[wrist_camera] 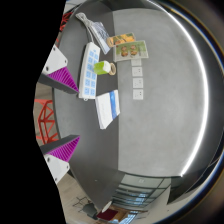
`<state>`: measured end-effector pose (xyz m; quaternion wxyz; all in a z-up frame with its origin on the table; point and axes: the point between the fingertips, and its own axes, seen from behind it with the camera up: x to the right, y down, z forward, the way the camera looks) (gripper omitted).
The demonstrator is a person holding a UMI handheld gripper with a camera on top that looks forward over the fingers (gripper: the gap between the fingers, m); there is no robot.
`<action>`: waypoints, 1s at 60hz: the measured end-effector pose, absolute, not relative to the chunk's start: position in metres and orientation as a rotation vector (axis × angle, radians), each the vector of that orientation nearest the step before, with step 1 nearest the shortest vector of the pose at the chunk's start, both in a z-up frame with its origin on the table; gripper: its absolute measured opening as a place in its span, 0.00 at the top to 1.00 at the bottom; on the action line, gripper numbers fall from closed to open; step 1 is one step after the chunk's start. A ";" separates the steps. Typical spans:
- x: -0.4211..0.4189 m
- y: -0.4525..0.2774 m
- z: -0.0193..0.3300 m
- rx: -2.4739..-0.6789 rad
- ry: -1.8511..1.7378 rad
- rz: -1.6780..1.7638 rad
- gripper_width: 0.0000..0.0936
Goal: Unplug charger
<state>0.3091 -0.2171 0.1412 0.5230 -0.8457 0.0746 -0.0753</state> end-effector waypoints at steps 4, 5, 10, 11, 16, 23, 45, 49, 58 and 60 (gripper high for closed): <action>0.295 -0.211 0.144 -2.014 0.208 -0.209 0.09; 0.290 -0.208 0.144 -2.013 0.216 -0.215 0.09; 0.256 -0.191 0.142 -2.011 0.247 -0.219 0.10; 0.246 -0.185 0.141 -2.011 0.250 -0.214 0.10; 0.204 -0.156 0.128 -2.025 0.242 -0.185 0.10; 0.156 -0.112 0.103 -2.045 0.219 -0.144 0.10; 0.122 0.029 0.057 -1.937 0.257 -0.168 0.10; 0.128 0.047 0.060 -1.898 0.274 -0.172 0.11; 0.131 0.066 0.071 -1.825 0.214 -0.199 0.46; 0.130 0.065 0.070 -1.823 0.198 -0.216 0.49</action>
